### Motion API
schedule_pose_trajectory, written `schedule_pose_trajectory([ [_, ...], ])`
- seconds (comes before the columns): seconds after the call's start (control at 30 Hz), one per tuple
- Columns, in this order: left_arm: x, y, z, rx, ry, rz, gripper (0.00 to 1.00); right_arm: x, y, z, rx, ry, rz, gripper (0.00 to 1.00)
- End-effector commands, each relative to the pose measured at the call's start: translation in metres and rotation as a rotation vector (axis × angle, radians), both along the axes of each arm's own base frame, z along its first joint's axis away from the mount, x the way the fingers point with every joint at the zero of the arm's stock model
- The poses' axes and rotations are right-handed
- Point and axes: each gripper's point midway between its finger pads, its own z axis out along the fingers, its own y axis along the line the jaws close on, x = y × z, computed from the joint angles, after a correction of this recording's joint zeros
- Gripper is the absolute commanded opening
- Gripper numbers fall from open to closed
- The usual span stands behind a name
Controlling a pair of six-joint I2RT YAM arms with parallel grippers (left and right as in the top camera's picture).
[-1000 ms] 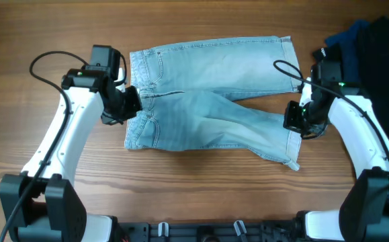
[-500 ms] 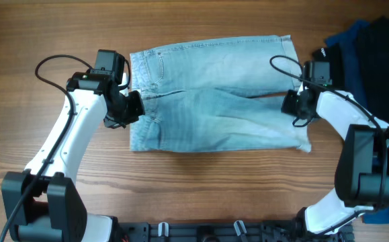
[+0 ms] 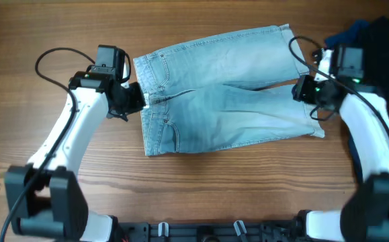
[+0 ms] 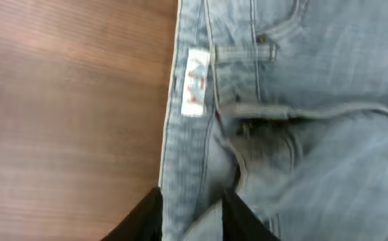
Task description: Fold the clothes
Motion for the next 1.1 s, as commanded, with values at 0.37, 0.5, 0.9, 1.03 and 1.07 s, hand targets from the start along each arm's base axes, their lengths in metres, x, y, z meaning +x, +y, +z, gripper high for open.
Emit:
schedule_pose_trajectory([
  [0.37, 0.144, 0.005, -0.026, -0.123, -0.429, 0.123, 0.41, -0.036, 0.033, -0.016, 0.098, 0.103, 0.072, 0.77],
  [0.5, 0.154, 0.028, -0.034, -0.099, -0.451, 0.167, 0.43, -0.036, 0.033, -0.018, 0.097, 0.098, 0.073, 0.99],
  [0.9, 0.164, 0.006, -0.066, -0.186, -0.462, 0.056, 0.36, -0.035, 0.033, -0.017, 0.097, 0.095, 0.073, 0.99],
  [1.03, 0.164, 0.004, -0.065, -0.199, -0.46, 0.049, 0.33, -0.035, 0.033, -0.017, 0.097, 0.095, 0.073, 1.0],
  [1.07, 0.163, 0.005, -0.067, -0.19, -0.454, 0.055, 0.33, -0.035, 0.033, -0.017, 0.097, 0.095, 0.073, 1.0],
])
